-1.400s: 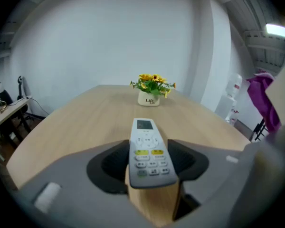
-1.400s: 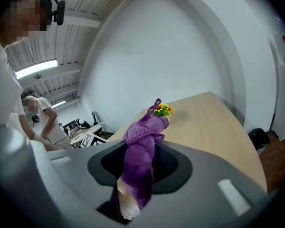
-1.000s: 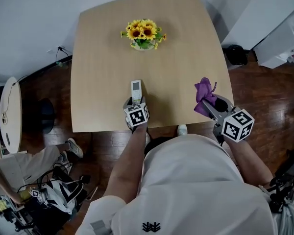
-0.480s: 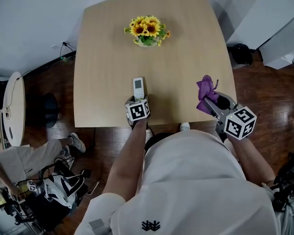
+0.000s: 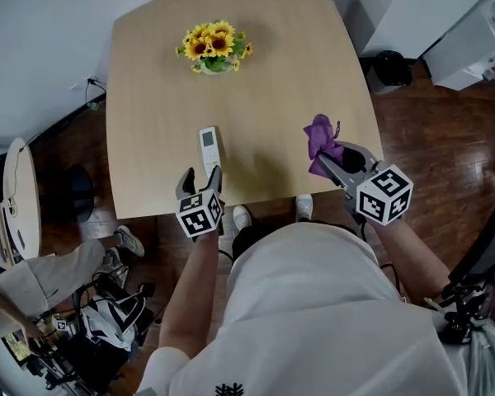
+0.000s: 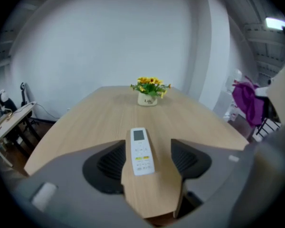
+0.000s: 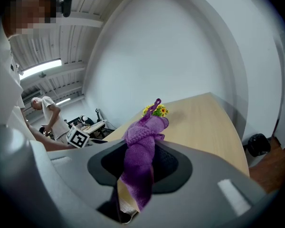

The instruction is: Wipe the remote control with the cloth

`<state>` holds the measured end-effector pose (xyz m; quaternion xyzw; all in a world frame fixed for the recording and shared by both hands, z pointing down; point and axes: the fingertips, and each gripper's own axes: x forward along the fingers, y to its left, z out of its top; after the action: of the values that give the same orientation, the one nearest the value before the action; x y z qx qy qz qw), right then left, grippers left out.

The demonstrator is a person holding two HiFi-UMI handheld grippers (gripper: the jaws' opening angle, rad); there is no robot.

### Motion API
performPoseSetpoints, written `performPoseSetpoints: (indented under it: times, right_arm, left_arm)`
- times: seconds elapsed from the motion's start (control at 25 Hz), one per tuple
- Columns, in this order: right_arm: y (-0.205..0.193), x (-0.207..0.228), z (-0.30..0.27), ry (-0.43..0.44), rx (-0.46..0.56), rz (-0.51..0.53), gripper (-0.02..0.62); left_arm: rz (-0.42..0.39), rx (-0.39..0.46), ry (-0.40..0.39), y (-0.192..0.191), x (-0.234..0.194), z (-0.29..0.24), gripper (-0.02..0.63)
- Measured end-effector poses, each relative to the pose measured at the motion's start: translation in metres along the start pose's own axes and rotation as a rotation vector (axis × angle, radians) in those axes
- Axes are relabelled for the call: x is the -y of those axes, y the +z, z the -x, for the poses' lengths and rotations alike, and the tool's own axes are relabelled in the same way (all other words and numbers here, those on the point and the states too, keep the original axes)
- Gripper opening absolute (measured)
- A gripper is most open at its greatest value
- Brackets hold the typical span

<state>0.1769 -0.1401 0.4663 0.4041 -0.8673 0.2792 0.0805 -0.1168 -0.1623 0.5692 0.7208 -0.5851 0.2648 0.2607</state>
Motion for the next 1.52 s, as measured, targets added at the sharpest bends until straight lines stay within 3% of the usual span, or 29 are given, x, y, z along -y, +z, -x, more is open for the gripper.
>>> performPoseSetpoints:
  times: [0.24, 0.4, 0.6, 0.76, 0.92, 1.08, 1.16, 1.36, 1.52]
  right_arm:
    - [-0.005, 0.005, 0.009, 0.007, 0.021, 0.003, 0.127]
    - [-0.019, 0.007, 0.014, -0.032, 0.027, 0.004, 0.127]
    - [-0.036, -0.035, 0.034, -0.08, 0.055, 0.04, 0.127]
    - [-0.059, -0.093, 0.042, -0.135, 0.089, 0.093, 0.127]
    - [-0.098, -0.159, 0.063, -0.216, 0.125, 0.087, 0.127]
    - [-0.161, -0.248, 0.095, -0.248, 0.093, 0.027, 0.127]
    - [-0.182, -0.284, 0.111, -0.249, 0.062, 0.047, 0.127]
    - [-0.185, -0.327, 0.136, -0.238, 0.052, 0.088, 0.127]
    - [-0.174, -0.334, 0.163, -0.22, 0.059, 0.14, 0.127]
  left_arm:
    - [-0.102, 0.096, -0.117, 0.022, 0.047, 0.072, 0.316]
    - [-0.123, 0.18, -0.169, 0.04, 0.06, 0.105, 0.299]
    - [-0.204, 0.28, -0.273, 0.04, 0.063, 0.153, 0.299]
    - [-0.266, 0.329, -0.383, 0.007, 0.047, 0.204, 0.298]
    - [-0.276, 0.333, -0.49, -0.04, 0.026, 0.261, 0.286]
    - [-0.307, 0.31, -0.559, -0.098, 0.006, 0.321, 0.285]
    - [-0.309, 0.295, -0.584, -0.118, -0.001, 0.345, 0.285]
    - [-0.293, 0.304, -0.597, -0.14, -0.008, 0.376, 0.281]
    - [-0.269, 0.326, -0.609, -0.142, 0.021, 0.388, 0.281]
